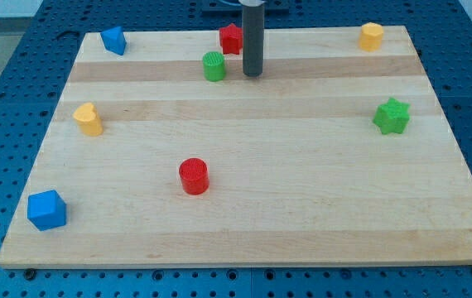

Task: Slide the green circle towards bottom center

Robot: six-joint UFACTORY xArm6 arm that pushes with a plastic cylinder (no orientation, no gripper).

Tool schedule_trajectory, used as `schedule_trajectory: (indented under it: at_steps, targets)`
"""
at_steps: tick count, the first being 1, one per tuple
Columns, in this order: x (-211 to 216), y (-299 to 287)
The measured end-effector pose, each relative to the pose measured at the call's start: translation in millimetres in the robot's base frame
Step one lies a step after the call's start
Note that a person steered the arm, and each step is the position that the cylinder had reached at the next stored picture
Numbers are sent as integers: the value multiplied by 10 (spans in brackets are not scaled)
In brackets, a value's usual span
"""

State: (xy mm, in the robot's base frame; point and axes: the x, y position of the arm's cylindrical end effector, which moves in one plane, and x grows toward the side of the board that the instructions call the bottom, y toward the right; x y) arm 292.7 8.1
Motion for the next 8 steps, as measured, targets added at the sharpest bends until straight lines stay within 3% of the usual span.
schedule_trajectory:
  at_steps: [2, 4, 6, 8]
  targets:
    - [-203, -445]
    - [-31, -1048]
    - [-130, -1377]
    - [310, -952]
